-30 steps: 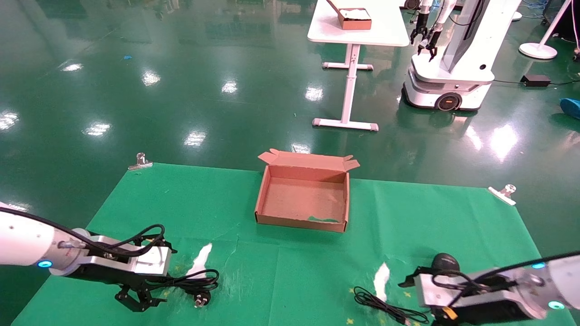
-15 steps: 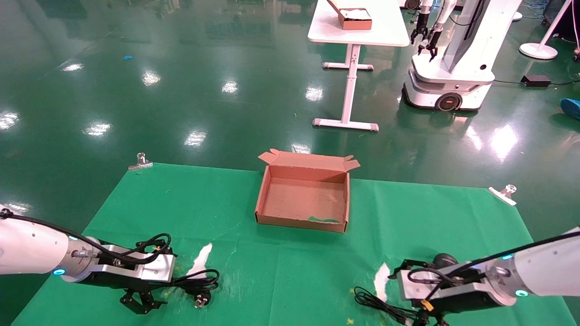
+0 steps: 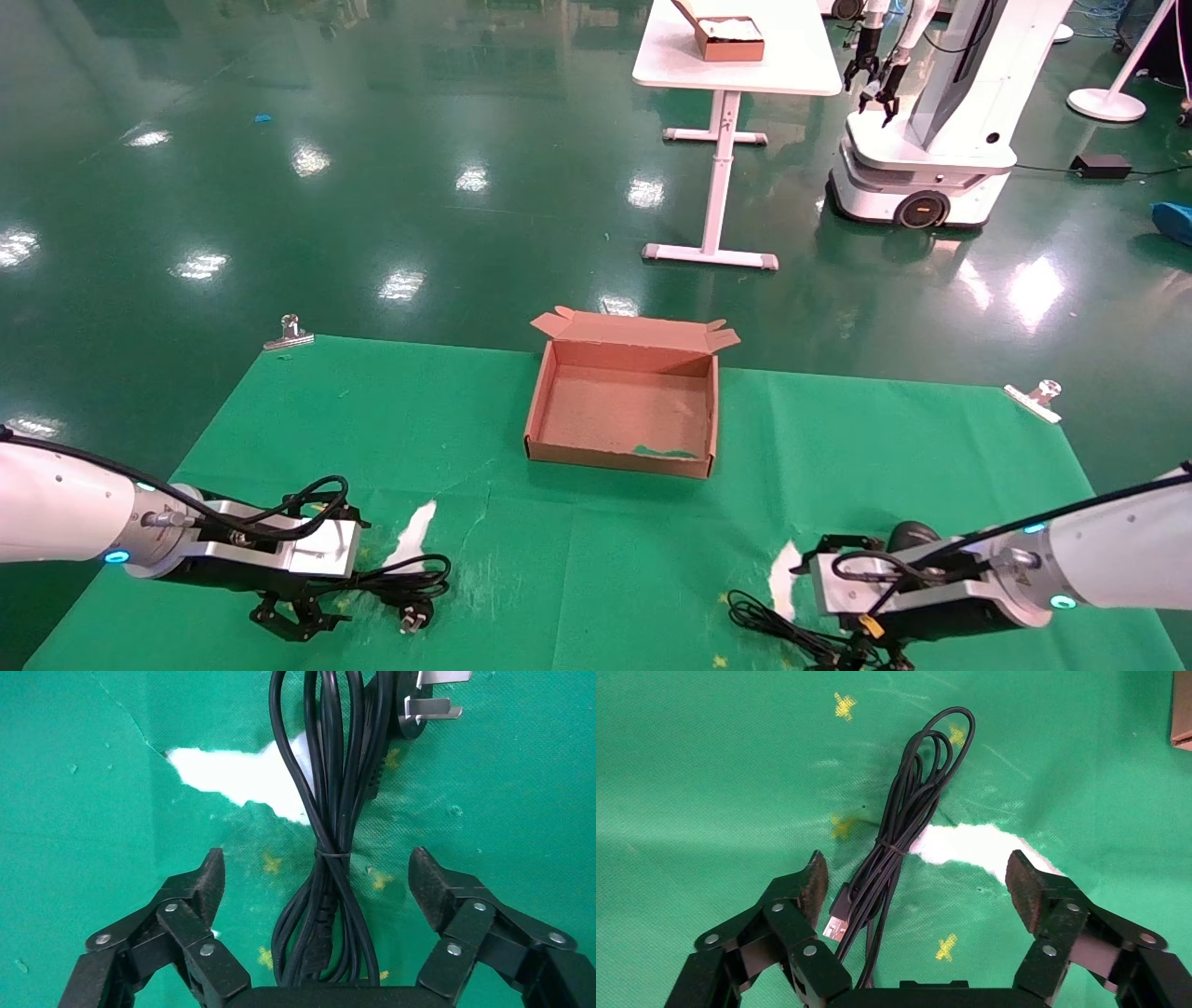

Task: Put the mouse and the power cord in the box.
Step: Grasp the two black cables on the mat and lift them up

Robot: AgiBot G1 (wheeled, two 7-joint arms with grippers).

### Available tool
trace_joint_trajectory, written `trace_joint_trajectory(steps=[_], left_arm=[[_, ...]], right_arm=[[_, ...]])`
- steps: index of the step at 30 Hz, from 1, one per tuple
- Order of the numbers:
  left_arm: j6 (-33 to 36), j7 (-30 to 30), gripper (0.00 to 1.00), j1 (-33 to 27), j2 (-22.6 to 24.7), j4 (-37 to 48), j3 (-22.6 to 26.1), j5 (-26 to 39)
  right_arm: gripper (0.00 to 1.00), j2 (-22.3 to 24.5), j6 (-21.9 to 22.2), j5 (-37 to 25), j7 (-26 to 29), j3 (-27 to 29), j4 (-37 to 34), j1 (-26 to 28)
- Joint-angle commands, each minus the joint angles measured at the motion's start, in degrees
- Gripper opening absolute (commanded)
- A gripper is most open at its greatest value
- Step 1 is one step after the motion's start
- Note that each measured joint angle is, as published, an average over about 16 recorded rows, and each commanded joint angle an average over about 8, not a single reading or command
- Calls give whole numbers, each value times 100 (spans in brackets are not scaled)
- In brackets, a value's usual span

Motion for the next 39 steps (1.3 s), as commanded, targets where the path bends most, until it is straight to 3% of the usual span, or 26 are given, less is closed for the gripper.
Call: trace_joint_trajectory(steps=[1, 39], left_arm=[[0, -10, 0, 3, -4, -17, -1, -2], [141, -188, 0, -44, -106, 9, -93, -140]], right_arm=[[0, 9, -3, 3, 7, 1, 20, -3], [0, 134, -95, 161, 63, 104, 93, -5]])
